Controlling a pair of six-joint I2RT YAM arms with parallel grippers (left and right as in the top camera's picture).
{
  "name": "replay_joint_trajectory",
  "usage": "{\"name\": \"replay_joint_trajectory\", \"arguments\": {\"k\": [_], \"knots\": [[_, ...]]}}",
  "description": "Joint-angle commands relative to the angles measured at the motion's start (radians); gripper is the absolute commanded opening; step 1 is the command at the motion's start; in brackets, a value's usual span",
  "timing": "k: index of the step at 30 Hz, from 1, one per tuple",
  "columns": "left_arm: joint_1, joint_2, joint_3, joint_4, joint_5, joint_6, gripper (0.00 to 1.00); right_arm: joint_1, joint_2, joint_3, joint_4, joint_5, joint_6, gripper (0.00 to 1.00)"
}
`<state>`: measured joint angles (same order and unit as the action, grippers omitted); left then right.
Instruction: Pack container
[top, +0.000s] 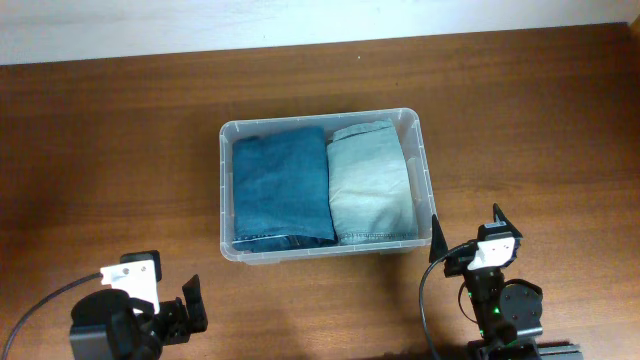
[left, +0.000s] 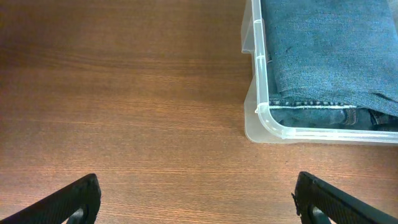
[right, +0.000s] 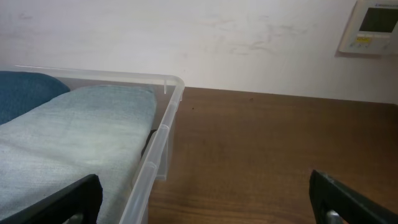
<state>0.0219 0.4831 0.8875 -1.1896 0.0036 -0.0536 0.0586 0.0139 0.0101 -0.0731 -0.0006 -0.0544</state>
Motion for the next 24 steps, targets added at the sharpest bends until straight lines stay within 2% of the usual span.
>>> {"name": "replay_joint_trajectory", "arguments": {"k": [1,6,10,11,16,21,22,24], "knots": [[0.0,-0.002,0.0,0.0,0.007,-0.013,1.0,-0.007,-0.005,-0.005,-0.007,0.009,0.006,0.98],[0.0,-0.003,-0.003,0.002,0.007,-0.013,0.99,-0.007,-0.005,-0.005,-0.007,0.009,0.006,0.98],[0.0,-0.074,-0.125,0.077,0.031,-0.013,0.99,-0.007,-0.005,-0.005,-0.007,0.009,0.006,0.98],[0.0,-0.098,-0.174,0.129,0.039,-0.012,0.99,-0.007,-0.005,-0.005,-0.007,0.009,0.006,0.98],[0.0,-0.345,-0.555,0.583,0.166,0.028,0.99,-0.007,-0.005,-0.005,-0.007,0.009,0.006,0.98],[0.001,-0.407,-0.737,0.891,0.137,0.028,0.99,-0.007,-0.005,-0.005,-0.007,0.009,0.006,0.98],[0.001,-0.425,-0.801,1.01,0.107,0.028,0.99,-0.007,-0.005,-0.005,-0.007,0.009,0.006,0.98],[0.001,-0.449,-0.861,1.106,0.077,0.027,0.99,-0.007,-0.005,-0.005,-0.007,0.009,0.006,0.99]]}}
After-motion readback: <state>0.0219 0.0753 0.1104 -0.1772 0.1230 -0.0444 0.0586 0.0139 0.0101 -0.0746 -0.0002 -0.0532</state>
